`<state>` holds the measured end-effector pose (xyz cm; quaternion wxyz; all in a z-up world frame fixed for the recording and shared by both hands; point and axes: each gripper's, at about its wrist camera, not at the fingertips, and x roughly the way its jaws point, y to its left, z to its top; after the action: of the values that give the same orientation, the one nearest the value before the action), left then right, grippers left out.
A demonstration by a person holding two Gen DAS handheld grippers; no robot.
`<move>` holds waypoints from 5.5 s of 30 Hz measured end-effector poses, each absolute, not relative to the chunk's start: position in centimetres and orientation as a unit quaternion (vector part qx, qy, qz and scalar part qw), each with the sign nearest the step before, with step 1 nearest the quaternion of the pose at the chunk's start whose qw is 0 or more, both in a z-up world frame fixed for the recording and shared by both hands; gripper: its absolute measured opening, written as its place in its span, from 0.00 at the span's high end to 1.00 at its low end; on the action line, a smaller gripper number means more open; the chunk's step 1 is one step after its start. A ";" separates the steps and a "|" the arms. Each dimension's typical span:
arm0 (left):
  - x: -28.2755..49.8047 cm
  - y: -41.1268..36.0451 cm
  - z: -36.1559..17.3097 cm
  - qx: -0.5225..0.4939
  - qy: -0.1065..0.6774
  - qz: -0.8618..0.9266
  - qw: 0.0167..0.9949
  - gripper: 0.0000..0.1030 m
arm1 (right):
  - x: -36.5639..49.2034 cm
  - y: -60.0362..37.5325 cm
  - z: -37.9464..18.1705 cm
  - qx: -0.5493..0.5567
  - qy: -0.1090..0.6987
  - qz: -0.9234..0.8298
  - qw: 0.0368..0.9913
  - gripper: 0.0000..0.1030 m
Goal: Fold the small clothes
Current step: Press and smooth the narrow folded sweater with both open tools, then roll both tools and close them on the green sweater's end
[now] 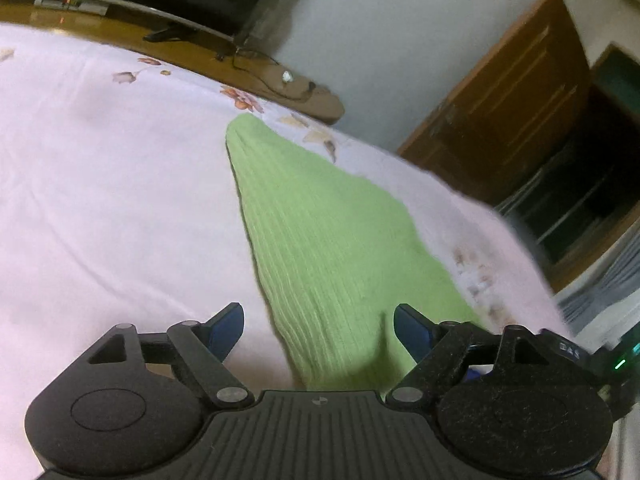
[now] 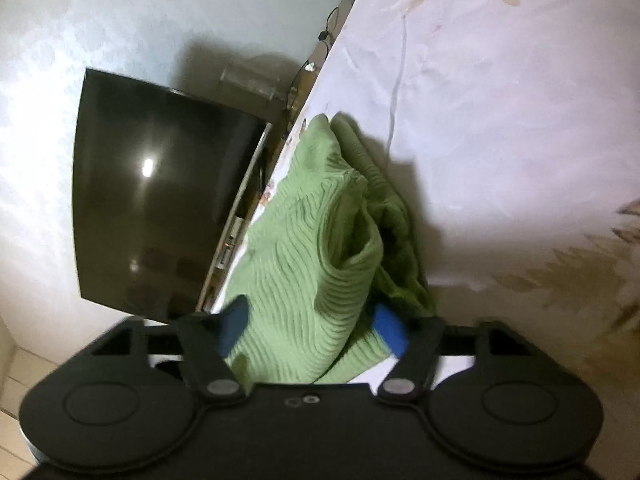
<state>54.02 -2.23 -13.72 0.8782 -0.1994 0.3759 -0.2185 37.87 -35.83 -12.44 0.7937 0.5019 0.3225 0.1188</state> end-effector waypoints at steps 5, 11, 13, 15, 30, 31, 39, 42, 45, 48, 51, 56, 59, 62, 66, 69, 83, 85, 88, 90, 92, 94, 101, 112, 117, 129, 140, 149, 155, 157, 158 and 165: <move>53.1 -1.3 -15.7 -0.131 0.391 -0.189 0.891 0.44 | 37.3 -34.0 -10.7 0.424 0.341 0.112 0.831 0.94; 53.1 -0.1 -14.7 -0.106 0.397 -0.193 0.891 0.35 | 36.7 -32.6 -11.2 0.357 0.365 0.107 0.853 0.76; 52.8 0.9 -13.4 -0.129 0.377 -0.189 0.898 0.31 | 36.1 -33.4 -10.2 0.351 0.352 0.106 0.862 0.58; 53.7 1.4 -11.9 -0.160 0.357 -0.200 0.898 0.30 | 34.8 -35.1 -9.0 0.336 0.318 0.105 0.880 0.55; 60.1 -1.5 -15.0 -0.206 0.392 -0.177 0.879 0.29 | 45.5 -35.9 -8.7 0.246 0.361 0.150 0.887 0.92; 60.2 -1.7 -15.1 -0.208 0.392 -0.178 0.878 0.29 | 45.4 -35.7 -8.6 0.228 0.357 0.149 0.893 0.92; 60.1 -4.2 -15.2 -0.154 0.383 -0.170 0.895 0.25 | 45.3 -37.9 -10.5 0.233 0.371 0.142 0.888 0.86; 60.0 -3.4 -13.0 -0.154 0.345 -0.165 0.911 0.25 | 44.9 -38.7 -9.0 0.226 0.343 0.135 0.902 0.73; 62.0 -3.9 -12.1 -0.134 0.344 -0.152 0.917 0.25 | 45.8 -39.1 -7.2 0.195 0.320 0.144 0.916 0.77; 64.2 -5.2 -12.1 -0.103 0.348 -0.147 0.920 0.25 | 48.0 -38.2 -6.5 0.162 0.319 0.156 0.921 0.77; 65.9 -5.5 -13.0 -0.079 0.366 -0.127 0.918 0.25 | 50.1 -37.2 -6.8 0.129 0.324 0.164 0.923 0.77; 66.5 -5.2 -14.3 -0.054 0.373 -0.117 0.919 0.25 | 52.5 -36.1 -9.7 0.072 0.368 0.162 0.913 0.75; 66.6 -5.1 -13.0 -0.050 0.353 -0.106 0.928 0.25 | 52.2 -37.3 -9.5 0.101 0.359 0.171 0.912 0.75; 67.9 -5.4 -12.2 -0.055 0.349 -0.102 0.930 0.25 | 52.3 -37.4 -8.5 0.103 0.331 0.178 0.921 0.75; 68.8 -6.8 -12.5 -0.030 0.364 -0.100 0.926 0.25 | 53.5 -35.9 -8.1 0.085 0.330 0.178 0.923 0.73; 68.1 -7.3 -12.5 -0.018 0.366 -0.101 0.925 0.25 | 53.5 -35.1 -7.8 0.076 0.334 0.182 0.922 0.70; 65.2 -8.6 -11.8 0.009 0.350 -0.097 0.931 0.00 | 51.0 -35.8 -7.1 0.094 0.347 0.184 0.915 0.50; 64.8 -8.8 -11.7 0.014 0.352 -0.104 0.930 0.00 | 50.6 -35.9 -7.0 0.095 0.344 0.178 0.917 0.40; 63.1 -8.7 -10.9 0.018 0.337 -0.098 0.936 0.00 | 49.9 -36.2 -6.7 0.098 0.346 0.173 0.917 0.40; 61.6 -8.2 -10.2 0.009 0.329 -0.095 0.939 0.01 | 48.9 -36.3 -6.1 0.096 0.330 0.173 0.923 0.62; 59.8 -7.9 -9.5 0.014 0.312 -0.096 0.945 0.31 | 47.4 -36.3 -5.5 0.092 0.312 0.196 0.925 0.94; 58.2 -7.8 -9.1 0.012 0.301 -0.106 0.948 0.35 | 46.1 -35.8 -5.2 0.073 0.300 0.207 0.928 0.96; 56.8 -9.4 -12.6 0.047 0.341 -0.148 0.927 0.29 | 45.0 -34.5 -6.7 0.053 0.324 0.223 0.918 0.85; 52.6 -5.1 -10.8 -0.017 0.298 -0.134 0.945 0.08 | 42.4 -35.5 -6.5 0.057 0.323 0.211 0.921 0.81; 51.2 -4.5 -14.2 0.030 0.363 -0.111 0.925 0.08 | 39.7 -35.5 -6.9 0.055 0.333 0.232 0.912 0.79; 57.5 -0.4 -13.4 -0.217 0.391 -0.197 0.873 0.07 | 44.7 -42.1 -7.7 0.262 0.372 0.203 0.867 0.10; 61.1 -1.4 -16.3 -0.257 0.422 -0.252 0.832 0.24 | 49.2 -43.4 -12.4 0.357 0.419 0.238 0.800 0.30; 62.9 -1.6 -16.8 -0.279 0.429 -0.290 0.809 0.24 | 50.4 -43.1 -12.4 0.343 0.425 0.272 0.793 0.23; 64.0 -1.4 -16.9 -0.295 0.433 -0.304 0.796 0.24 | 51.3 -41.0 -11.8 0.309 0.422 0.295 0.799 0.24; 64.0 -1.6 -16.9 -0.295 0.430 -0.306 0.796 0.24 | 51.7 -40.1 -11.7 0.298 0.423 0.306 0.799 0.28; 63.9 -1.6 -16.9 -0.294 0.429 -0.306 0.797 0.26 | 51.8 -39.7 -11.7 0.294 0.425 0.310 0.798 0.28; 63.5 -1.2 -17.1 -0.278 0.424 -0.296 0.810 0.56 | 51.6 -39.6 -12.1 0.310 0.434 0.320 0.783 0.66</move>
<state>63.50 -1.20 -17.11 0.8096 -0.2777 0.4242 -0.2957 51.64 -39.57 -12.13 0.7835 0.3098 0.4336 0.3197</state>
